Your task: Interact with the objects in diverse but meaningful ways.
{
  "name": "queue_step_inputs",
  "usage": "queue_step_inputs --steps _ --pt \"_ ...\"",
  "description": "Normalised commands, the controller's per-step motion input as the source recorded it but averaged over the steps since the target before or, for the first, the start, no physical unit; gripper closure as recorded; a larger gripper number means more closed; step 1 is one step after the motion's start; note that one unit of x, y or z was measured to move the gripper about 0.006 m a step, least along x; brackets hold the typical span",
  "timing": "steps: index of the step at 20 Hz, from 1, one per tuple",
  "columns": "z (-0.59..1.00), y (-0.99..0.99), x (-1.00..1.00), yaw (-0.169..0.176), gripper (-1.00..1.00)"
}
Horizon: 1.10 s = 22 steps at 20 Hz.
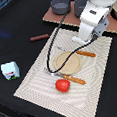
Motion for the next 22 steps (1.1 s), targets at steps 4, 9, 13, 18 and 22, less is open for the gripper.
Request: queue_step_inputs --steps 4,9,13,18,22 --pt "-0.35 0.25 -0.4 0.0 -1.0" --pt "-0.33 0.27 -0.26 0.0 -1.0" --pt "-0.32 0.29 -0.2 0.0 1.0" --pt "-0.32 0.3 -0.19 0.0 1.0" --pt "-0.32 0.29 -0.17 0.0 1.0"
